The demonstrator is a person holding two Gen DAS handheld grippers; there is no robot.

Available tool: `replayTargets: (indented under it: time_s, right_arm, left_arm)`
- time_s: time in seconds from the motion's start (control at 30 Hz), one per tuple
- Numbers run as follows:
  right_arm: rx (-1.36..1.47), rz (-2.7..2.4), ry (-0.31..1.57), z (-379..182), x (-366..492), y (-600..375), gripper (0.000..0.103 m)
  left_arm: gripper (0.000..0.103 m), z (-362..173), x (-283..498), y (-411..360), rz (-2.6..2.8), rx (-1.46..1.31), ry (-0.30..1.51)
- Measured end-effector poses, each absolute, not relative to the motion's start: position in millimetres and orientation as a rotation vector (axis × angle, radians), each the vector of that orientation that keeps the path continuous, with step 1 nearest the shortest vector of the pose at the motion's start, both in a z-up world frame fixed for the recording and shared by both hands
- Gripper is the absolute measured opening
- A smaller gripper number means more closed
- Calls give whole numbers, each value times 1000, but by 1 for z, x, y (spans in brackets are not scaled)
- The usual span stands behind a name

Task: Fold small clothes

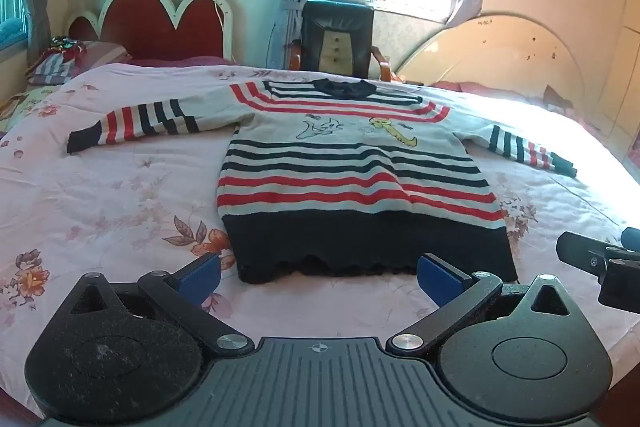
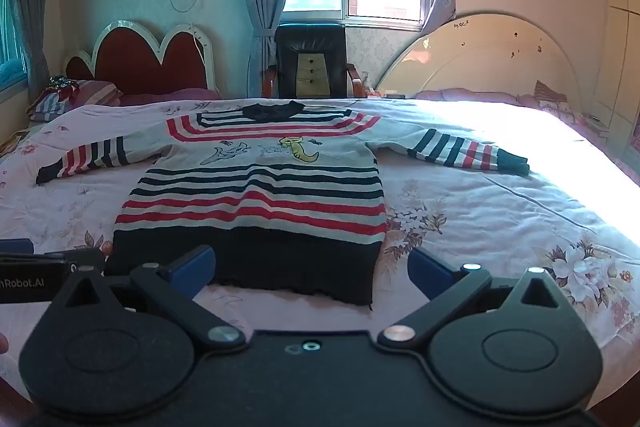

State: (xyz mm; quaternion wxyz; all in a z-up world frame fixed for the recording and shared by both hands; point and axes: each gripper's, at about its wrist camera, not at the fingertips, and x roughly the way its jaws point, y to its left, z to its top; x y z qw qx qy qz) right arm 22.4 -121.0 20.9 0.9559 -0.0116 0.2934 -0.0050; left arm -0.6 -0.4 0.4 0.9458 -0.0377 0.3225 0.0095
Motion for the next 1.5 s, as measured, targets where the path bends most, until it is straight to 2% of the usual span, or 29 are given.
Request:
replayTargets:
  time_s: [1.5]
  right_arm:
    - [-20, -1, 616, 17, 30, -122, 102]
  left_arm:
    - [103, -2, 7, -2, 30, -90, 676]
